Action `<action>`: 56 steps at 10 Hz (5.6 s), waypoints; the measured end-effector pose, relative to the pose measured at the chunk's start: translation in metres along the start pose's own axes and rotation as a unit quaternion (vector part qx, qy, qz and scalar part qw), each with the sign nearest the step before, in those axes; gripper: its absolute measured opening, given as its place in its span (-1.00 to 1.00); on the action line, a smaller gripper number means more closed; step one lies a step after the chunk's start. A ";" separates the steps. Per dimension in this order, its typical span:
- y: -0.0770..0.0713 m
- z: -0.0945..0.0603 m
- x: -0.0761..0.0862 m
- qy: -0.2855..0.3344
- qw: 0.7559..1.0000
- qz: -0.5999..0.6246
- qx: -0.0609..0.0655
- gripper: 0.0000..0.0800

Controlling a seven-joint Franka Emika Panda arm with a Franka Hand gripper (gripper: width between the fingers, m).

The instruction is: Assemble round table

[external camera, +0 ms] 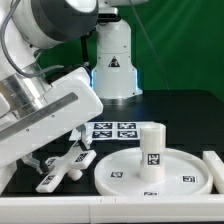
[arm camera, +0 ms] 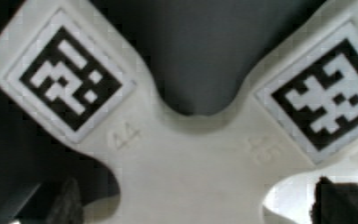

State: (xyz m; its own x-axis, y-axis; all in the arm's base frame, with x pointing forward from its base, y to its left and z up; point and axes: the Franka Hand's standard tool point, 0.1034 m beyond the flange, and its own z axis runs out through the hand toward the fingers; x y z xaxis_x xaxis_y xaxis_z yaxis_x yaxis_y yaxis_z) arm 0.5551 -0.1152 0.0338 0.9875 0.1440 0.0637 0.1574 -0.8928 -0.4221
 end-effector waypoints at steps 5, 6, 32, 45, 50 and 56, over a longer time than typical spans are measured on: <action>0.001 0.003 -0.002 -0.003 1.000 0.001 0.003 0.62; 0.001 0.007 -0.003 -0.005 1.000 0.002 0.004 0.62; -0.105 -0.058 0.045 -0.009 0.988 -0.079 -0.133 0.11; -0.176 -0.021 0.039 -0.027 0.956 -0.203 -0.211 0.12; -0.166 -0.005 0.032 -0.029 0.957 -0.199 -0.207 0.12; -0.166 -0.002 0.034 -0.027 0.959 -0.192 -0.209 0.12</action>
Offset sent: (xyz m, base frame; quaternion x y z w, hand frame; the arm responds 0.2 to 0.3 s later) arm 0.0000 0.0000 0.0000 0.0000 0.0000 0.0000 1.0000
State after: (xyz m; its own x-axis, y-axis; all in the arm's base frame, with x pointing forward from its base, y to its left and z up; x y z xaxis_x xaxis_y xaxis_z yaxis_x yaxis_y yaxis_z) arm 0.5629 0.0371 0.1076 0.8568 0.5075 0.0911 0.5077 -0.8612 0.0223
